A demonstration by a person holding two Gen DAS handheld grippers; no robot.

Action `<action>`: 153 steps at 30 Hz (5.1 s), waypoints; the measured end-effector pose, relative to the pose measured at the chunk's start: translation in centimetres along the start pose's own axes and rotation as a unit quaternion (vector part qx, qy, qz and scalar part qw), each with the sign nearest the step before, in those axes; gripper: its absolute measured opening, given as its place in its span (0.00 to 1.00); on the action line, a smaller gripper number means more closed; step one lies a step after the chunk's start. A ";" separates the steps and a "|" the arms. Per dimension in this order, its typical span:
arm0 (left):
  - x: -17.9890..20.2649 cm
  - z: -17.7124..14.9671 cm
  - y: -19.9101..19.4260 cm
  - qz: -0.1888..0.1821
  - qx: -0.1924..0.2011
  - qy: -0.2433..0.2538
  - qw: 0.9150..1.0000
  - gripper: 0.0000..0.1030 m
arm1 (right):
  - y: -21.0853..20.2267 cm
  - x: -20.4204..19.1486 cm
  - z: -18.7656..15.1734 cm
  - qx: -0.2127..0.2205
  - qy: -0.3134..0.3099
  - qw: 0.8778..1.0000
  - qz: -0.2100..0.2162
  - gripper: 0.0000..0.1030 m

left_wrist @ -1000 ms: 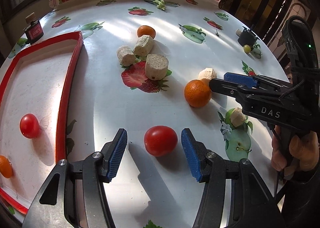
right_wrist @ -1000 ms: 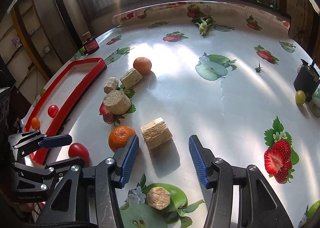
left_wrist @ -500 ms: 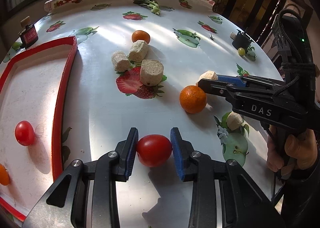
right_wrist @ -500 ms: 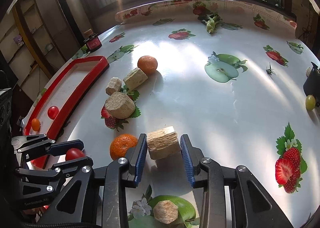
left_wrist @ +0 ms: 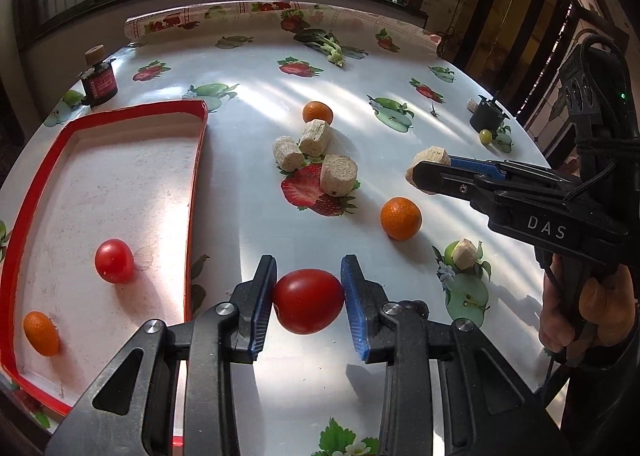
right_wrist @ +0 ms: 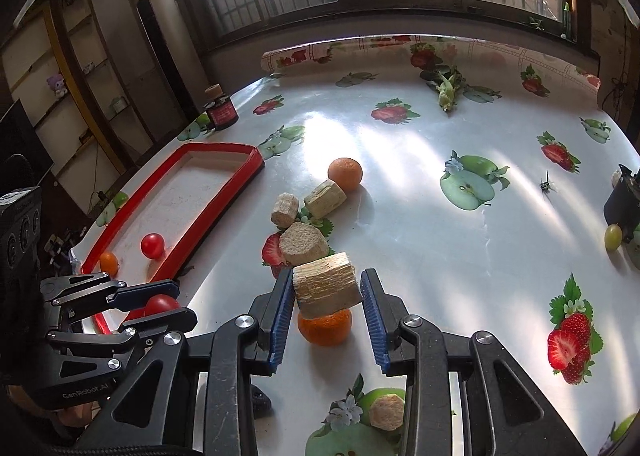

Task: Organize fruits
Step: 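Carry the tomato and beige block in both tools into the tray, then open the left tool to release the tomato while the right tool releases the block, then move both open tools back toward the items on the table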

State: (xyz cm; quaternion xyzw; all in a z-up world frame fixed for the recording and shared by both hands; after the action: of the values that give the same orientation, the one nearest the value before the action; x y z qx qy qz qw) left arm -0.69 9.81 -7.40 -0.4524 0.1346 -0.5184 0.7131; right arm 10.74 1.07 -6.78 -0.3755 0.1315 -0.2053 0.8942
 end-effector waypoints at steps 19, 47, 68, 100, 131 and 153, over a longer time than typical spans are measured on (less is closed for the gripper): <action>-5.4 0.6 -3.0 0.027 0.031 -0.043 0.998 0.30 | 0.7 -5.2 2.3 0.006 -0.038 0.999 0.024 0.33; -18.6 3.2 -3.5 0.110 0.043 -0.132 0.984 0.30 | 10.2 -16.0 7.9 -0.024 -0.091 0.989 0.112 0.33; -20.5 2.4 0.4 0.129 -0.008 -0.147 0.981 0.31 | 16.0 -17.3 7.4 -0.073 -0.123 0.985 0.093 0.36; -13.5 2.7 -3.3 0.112 0.026 -0.113 0.987 0.41 | 4.5 -9.0 4.8 -0.010 -0.051 0.997 0.059 0.49; -1.8 1.8 0.1 0.046 -0.013 -0.038 0.998 0.41 | -0.5 0.9 -3.2 -0.023 0.028 0.999 -0.002 0.50; 3.7 4.7 8.4 0.016 -0.069 -0.009 0.997 0.41 | 2.1 1.5 -3.9 -0.040 0.026 0.999 0.013 0.36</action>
State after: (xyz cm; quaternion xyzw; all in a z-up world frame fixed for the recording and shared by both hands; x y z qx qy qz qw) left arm 9.21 9.43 -10.38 -0.5033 0.1709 -0.4926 0.6891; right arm 11.08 -0.67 -11.13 -0.4037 0.1674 -0.1975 0.8775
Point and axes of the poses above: each gripper's, at about its wrist camera, not at the fingertips, and y roughly the way its jaws point, x to its right, z to its top, the point moved 6 cm from there along y, roughly the way its jaws point, and after that the axes turned 11 degrees about -y, right-handed, at the moved point
